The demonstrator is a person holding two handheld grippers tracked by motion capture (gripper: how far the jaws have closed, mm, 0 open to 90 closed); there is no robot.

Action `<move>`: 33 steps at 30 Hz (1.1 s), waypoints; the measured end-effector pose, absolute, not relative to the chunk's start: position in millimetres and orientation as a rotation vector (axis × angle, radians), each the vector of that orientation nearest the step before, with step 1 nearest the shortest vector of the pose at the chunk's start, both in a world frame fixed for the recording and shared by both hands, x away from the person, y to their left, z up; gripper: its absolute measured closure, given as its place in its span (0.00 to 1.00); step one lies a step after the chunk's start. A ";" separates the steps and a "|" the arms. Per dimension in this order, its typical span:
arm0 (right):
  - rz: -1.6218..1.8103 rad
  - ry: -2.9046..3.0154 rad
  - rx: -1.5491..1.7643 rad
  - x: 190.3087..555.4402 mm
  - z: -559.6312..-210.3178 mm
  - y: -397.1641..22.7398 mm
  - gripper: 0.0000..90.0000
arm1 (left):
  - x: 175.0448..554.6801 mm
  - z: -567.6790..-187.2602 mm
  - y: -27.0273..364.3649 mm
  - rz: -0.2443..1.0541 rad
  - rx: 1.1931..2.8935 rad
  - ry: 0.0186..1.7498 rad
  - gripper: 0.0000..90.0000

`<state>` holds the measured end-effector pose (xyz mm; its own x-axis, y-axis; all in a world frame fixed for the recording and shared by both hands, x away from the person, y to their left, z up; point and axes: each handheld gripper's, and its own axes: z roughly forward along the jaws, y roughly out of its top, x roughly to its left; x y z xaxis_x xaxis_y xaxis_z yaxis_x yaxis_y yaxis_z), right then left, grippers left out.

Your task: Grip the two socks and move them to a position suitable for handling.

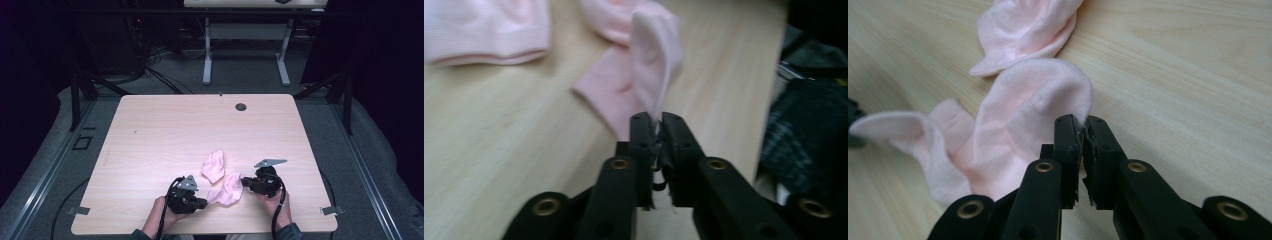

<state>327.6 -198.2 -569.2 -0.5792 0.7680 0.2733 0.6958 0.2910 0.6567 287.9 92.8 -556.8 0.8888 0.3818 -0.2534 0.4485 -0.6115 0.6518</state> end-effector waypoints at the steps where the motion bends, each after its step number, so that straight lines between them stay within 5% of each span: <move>1: 1.156 2.457 1.382 329.6 -569.7 -197.2 0.92 | 288.0 -555.0 92.2 -0.127 2.290 0.588 0.77; 3: 1.149 2.449 1.385 331.2 -570.5 -196.3 0.88 | 289.9 -547.9 93.5 -0.172 2.248 0.588 0.65; 7: 1.189 2.401 1.392 323.6 -565.0 -205.4 0.75 | 300.2 -530.1 99.1 -0.108 2.216 0.600 0.55; 13: 1.240 2.365 1.407 304.2 -555.2 -215.1 0.64 | 342.5 -517.5 86.9 -0.041 2.212 0.672 0.52; 25: 1.267 2.383 1.460 297.6 -560.7 -220.9 0.64 | 400.7 -538.3 -2.8 -0.160 2.429 0.663 0.51; 28: 1.277 2.371 1.475 296.6 -561.0 -222.8 0.63 | 404.3 -544.8 -9.8 -0.186 2.473 0.654 0.61; 33: 1.284 2.374 1.493 297.5 -563.6 -224.2 0.63 | 397.8 -544.0 -12.7 -0.204 2.486 0.587 0.97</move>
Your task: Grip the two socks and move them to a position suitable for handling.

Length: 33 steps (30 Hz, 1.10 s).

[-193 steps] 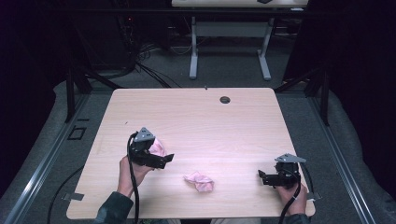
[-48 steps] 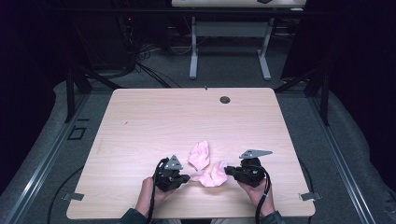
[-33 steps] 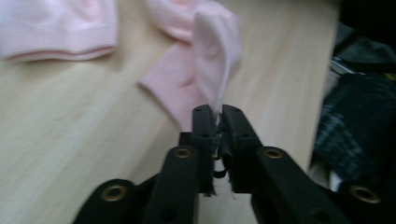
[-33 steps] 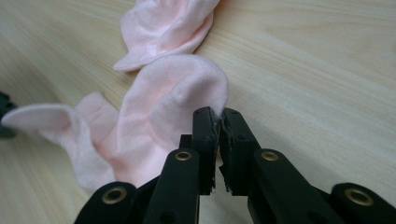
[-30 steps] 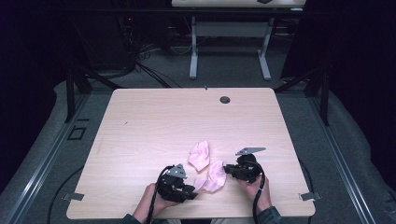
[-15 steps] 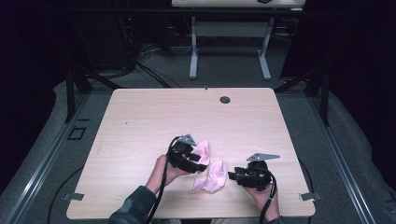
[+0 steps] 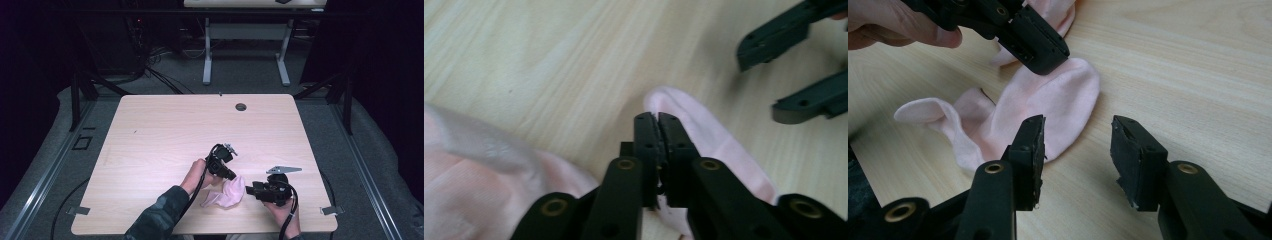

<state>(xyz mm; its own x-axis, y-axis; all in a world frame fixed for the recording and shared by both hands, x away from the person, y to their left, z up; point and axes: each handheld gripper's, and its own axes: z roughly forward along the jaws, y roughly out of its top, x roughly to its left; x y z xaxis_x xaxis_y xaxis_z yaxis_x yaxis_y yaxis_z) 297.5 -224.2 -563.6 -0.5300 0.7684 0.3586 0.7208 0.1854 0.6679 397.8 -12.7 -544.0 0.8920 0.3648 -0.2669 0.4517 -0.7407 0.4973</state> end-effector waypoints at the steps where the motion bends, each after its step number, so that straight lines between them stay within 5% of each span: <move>1: 1.280 2.387 1.491 298.1 -563.8 -223.8 0.63 | 396.3 -542.7 -12.7 -0.196 2.481 0.583 0.98; 11: 1.297 2.383 1.511 300.1 -566.9 -220.0 0.60 | 392.1 -530.0 -3.8 -0.154 2.424 0.597 0.99; 27: 1.631 2.377 1.538 311.2 -564.6 -197.5 0.31 | 371.3 -468.2 4.6 -0.031 2.254 0.497 1.00; 33: 1.653 2.307 1.580 314.1 -566.2 -195.9 0.38 | 369.6 -465.5 4.8 -0.028 2.224 0.489 1.00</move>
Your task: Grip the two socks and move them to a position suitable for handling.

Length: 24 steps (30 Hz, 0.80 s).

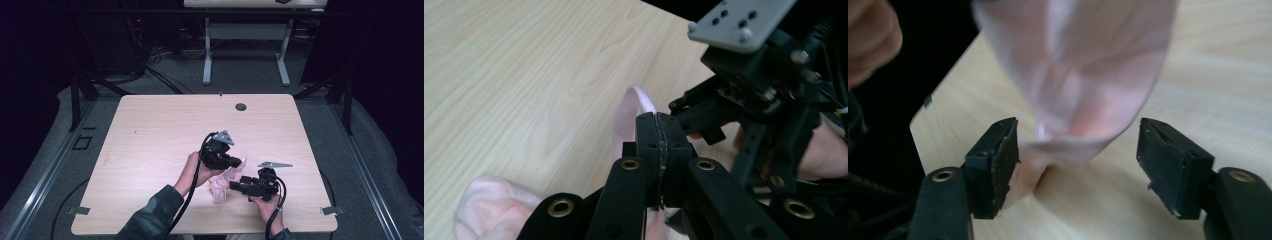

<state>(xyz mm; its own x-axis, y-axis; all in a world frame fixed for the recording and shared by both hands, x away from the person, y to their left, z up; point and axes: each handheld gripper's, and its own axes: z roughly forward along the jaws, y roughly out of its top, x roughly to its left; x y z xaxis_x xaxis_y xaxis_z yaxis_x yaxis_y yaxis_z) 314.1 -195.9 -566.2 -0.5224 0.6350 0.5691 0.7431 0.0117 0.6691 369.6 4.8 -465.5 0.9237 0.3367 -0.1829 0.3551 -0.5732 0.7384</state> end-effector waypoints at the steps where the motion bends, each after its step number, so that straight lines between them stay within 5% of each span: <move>1: -1.562 -2.134 -1.494 315.4 -565.8 -198.4 0.39 | 368.9 -464.1 4.7 -0.022 2.225 0.488 1.00; 8: -1.565 -2.026 -1.499 327.7 -566.0 -207.9 0.65 | 366.1 -451.9 6.2 -0.025 2.162 0.456 1.00; 12: -1.604 -2.086 -1.484 327.9 -560.0 -207.7 0.96 | 362.7 -446.2 10.0 -0.012 2.144 0.433 1.00; 24: -1.611 -2.831 -1.482 297.0 -491.8 -200.6 0.98 | 360.4 -465.9 58.5 0.023 1.942 0.583 0.99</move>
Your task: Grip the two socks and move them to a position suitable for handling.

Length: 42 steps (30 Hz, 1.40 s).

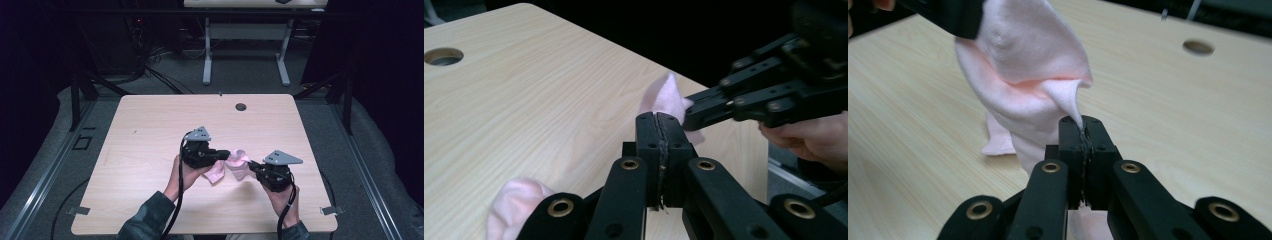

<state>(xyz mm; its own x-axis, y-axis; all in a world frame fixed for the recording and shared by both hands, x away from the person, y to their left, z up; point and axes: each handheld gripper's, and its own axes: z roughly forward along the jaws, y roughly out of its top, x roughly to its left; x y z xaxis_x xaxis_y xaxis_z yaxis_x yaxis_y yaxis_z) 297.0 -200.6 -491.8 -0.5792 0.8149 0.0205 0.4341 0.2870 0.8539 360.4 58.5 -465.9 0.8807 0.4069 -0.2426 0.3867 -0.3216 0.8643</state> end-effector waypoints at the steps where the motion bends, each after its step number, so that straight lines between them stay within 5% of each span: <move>1: 1.182 2.148 1.086 293.4 -489.3 -196.7 0.98 | 359.6 -471.3 62.6 0.008 1.938 0.588 0.99; 6: 1.075 2.263 0.978 282.4 -501.0 -175.4 0.98 | 356.5 -503.1 80.0 -0.066 1.993 0.670 0.95; 7: 1.052 2.348 0.958 278.4 -514.7 -164.9 0.98 | 353.3 -517.4 89.2 -0.108 2.007 0.716 0.84; 11: 1.056 2.462 0.937 268.9 -530.6 -151.2 0.96 | 345.0 -535.1 105.7 -0.141 2.014 0.803 0.73; 16: 1.068 2.562 0.937 263.5 -541.0 -144.1 0.87 | 331.9 -543.2 127.8 -0.117 2.003 0.910 0.62; 20: 1.166 2.627 0.959 263.1 -538.3 -157.1 0.64 | 322.3 -538.6 130.9 -0.090 2.015 0.953 0.56; 24: 1.234 2.603 0.971 261.5 -529.6 -178.1 0.60 | 312.1 -534.7 122.3 -0.071 2.051 0.923 0.50; 30: 1.140 2.526 1.131 276.0 -537.5 -205.0 0.61 | 290.6 -544.2 107.7 -0.110 2.120 0.935 0.46; 42: 0.970 2.611 1.067 294.8 -565.7 -182.6 0.64 | 263.5 -558.9 70.8 -0.069 2.338 0.855 0.51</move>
<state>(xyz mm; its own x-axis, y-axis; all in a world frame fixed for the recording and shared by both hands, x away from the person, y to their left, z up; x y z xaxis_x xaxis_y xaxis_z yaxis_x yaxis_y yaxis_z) 294.8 -182.6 -565.7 -0.7330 0.6739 0.0928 0.5711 0.5355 0.6221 263.5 70.8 -558.9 0.7869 0.5620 -0.2549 0.5957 -0.5837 0.5518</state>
